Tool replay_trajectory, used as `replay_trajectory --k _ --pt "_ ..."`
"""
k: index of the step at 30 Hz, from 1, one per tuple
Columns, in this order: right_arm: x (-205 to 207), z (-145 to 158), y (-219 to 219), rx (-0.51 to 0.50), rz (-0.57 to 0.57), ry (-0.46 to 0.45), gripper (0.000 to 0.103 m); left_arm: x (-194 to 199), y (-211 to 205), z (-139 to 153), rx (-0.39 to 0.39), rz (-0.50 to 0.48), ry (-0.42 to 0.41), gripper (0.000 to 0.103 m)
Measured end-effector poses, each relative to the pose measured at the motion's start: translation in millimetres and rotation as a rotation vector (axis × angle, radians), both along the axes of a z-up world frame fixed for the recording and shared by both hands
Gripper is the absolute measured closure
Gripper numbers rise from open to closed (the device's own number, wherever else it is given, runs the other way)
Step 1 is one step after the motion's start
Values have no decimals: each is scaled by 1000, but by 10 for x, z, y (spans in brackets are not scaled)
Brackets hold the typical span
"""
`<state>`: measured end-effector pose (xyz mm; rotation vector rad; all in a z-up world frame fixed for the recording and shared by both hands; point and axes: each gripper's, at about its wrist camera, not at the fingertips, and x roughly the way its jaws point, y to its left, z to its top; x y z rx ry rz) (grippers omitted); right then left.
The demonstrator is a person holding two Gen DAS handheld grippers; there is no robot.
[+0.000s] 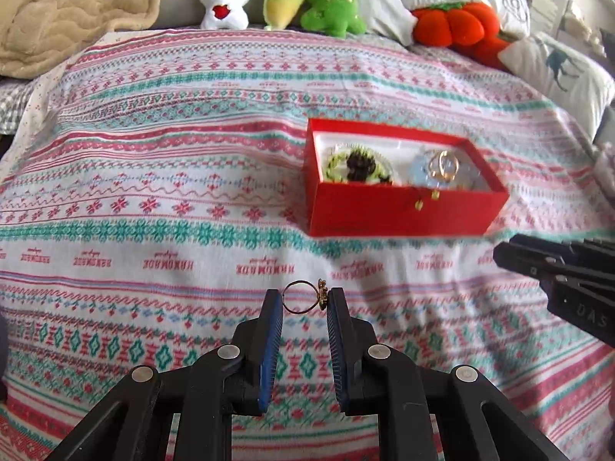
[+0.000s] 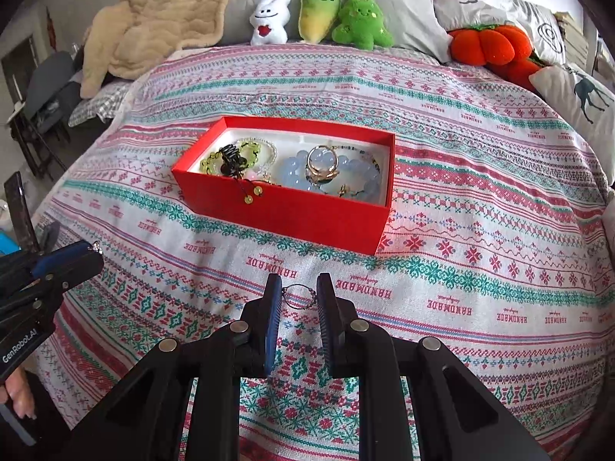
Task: Organize jewelry
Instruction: 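Carry both rings into the red box and open both grippers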
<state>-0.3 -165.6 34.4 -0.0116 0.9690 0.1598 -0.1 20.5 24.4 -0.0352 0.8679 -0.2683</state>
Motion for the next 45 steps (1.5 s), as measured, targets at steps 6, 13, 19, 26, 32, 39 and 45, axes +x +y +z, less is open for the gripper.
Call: replay_trajectory --k 6,13,19,26,32,39,45 --pt "118 243 -126 51 -3 -2 83 151 -6 168 -16 -5 -24 85" --pt "238 468 -263 84 -8 -14 83 359 -137 304 7 -36 -39 85" --pt "356 603 -366 106 -21 -32 83 565 -389 393 121 -103 -47 85" --pt "502 546 -518 137 -83 -11 83 729 -532 347 52 -108 -44 85" --pt "640 405 -607 144 -116 24 83 914 -609 266 35 -103 -18 85" --pt "814 268 -625 178 -117 31 83 1108 -628 196 18 -97 -5 85" --pt "956 211 -555 225 -114 41 83 1244 -663 127 -3 -110 -4 85"
